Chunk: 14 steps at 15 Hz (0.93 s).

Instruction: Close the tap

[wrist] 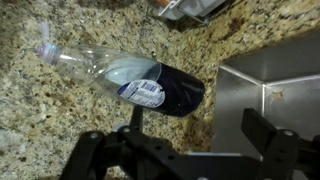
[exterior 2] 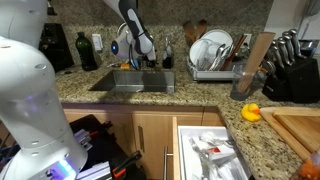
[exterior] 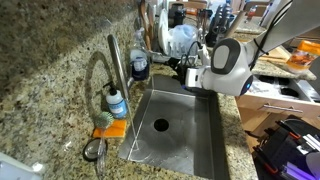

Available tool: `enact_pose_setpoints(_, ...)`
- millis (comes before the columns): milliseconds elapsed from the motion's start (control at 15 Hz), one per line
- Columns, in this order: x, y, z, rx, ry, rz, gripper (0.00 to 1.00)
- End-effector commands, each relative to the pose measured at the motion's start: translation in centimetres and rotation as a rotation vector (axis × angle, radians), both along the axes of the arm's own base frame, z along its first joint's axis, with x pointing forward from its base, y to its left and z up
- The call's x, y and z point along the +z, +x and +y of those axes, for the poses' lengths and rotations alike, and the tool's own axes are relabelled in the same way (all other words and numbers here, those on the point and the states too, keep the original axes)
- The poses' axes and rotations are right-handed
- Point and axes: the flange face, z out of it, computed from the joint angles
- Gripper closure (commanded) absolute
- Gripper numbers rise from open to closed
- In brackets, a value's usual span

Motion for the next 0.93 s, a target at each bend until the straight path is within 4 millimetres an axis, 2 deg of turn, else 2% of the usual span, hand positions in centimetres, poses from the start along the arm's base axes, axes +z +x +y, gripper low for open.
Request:
enact_pose_setpoints(0,0.7,0.2,0.4,0.000,0.009,0.001,0.00)
enact_pose_setpoints(200,0.1,0.4,0.6,-0.019,-0.031,-0.002,0.00)
enact_pose_setpoints(267,0.3,0.7,2.5,0.020,0.006,-0.002,0.00)
enact_pose_setpoints(333,2.2,0.3,6.2,0.087,0.065,-0.002,0.00)
enact_pose_setpoints(600,7.9,0.9,14.1,0.175,0.208,-0.056,0.00)
enact_pose_setpoints(667,9.1,1.0,15.3,0.199,0.246,-0.052,0.00)
enact_pose_setpoints(733,9.0,1.4,14.9,0.193,0.274,-0.019,0.00)
enact_pose_setpoints(800,7.4,2.0,11.7,0.145,0.254,0.011,0.00)
enact_pose_setpoints(867,9.3,0.3,14.9,0.186,0.251,-0.052,0.00)
